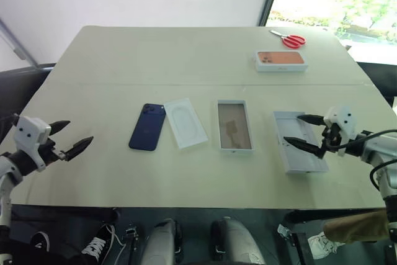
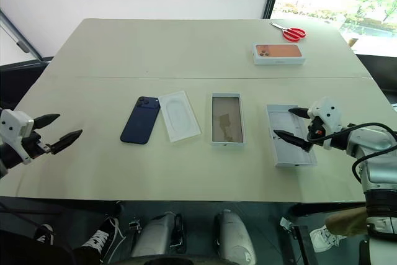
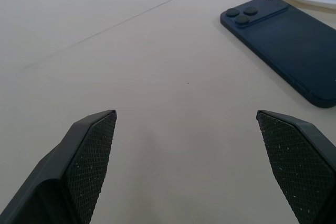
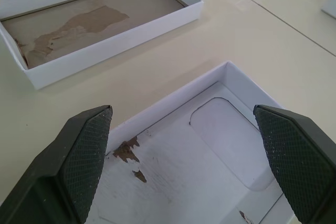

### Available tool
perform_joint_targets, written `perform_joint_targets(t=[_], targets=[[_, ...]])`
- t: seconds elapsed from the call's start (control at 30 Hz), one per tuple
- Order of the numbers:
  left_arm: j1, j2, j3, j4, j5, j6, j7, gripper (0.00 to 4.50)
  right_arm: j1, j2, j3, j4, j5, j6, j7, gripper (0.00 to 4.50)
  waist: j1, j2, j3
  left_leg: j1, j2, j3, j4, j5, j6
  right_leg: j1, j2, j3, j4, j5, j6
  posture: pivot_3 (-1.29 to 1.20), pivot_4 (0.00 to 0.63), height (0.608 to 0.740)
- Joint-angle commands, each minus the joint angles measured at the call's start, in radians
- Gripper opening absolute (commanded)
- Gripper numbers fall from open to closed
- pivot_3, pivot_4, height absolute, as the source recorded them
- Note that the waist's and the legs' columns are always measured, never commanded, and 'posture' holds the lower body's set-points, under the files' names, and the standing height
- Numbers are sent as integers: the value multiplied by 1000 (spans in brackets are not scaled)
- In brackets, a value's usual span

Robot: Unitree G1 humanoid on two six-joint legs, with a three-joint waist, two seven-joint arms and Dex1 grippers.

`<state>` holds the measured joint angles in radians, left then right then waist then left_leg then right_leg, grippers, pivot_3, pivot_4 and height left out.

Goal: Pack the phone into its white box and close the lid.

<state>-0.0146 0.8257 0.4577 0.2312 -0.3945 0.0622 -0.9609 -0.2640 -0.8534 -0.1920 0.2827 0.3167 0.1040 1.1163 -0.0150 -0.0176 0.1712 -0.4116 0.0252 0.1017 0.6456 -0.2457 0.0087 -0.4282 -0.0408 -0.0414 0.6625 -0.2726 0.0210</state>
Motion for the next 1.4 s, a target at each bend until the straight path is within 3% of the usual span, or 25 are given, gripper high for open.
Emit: perform_joint_targets(t=[0.03,0.47,1.0,1.07,1.2,1.4], targets=[[1,12,44,-33,-26,-7,-2,4489,-26,-2,-8,-17,4,-4,-1,4500,0,0,0,0,0,0,0,0,0,0,0,0,0,0,0,0,150,740],[-41,6,39,-71,-63,66,59,4489,-86,-2,24,45,-15,-35,12,4500,0,0,0,0,0,0,0,0,0,0,0,0,0,0,0,0,150,740],[-81,-50,-13,-271,-128,366,201,4489,-119,2,46,13,-29,-37,21,4500,2,0,0,0,0,1,1,0,1,1,0,0,0,0,0,0,150,740],[-116,-64,-10,-285,-187,478,235,4489,-124,2,51,-13,-25,-30,23,4500,2,0,0,0,0,1,1,0,1,1,0,0,0,0,1,0,150,740],[-168,-129,-72,-402,-256,655,336,4489,-150,-11,90,-57,-53,-39,41,4500,2,0,0,0,0,1,1,1,1,1,0,0,1,2,4,0,150,740],[-297,-330,-86,-494,-471,941,547,4489,-202,43,120,-109,-38,-11,30,4500,4,-2,1,0,0,2,4,1,2,3,1,-1,1,3,8,0,150,740]])
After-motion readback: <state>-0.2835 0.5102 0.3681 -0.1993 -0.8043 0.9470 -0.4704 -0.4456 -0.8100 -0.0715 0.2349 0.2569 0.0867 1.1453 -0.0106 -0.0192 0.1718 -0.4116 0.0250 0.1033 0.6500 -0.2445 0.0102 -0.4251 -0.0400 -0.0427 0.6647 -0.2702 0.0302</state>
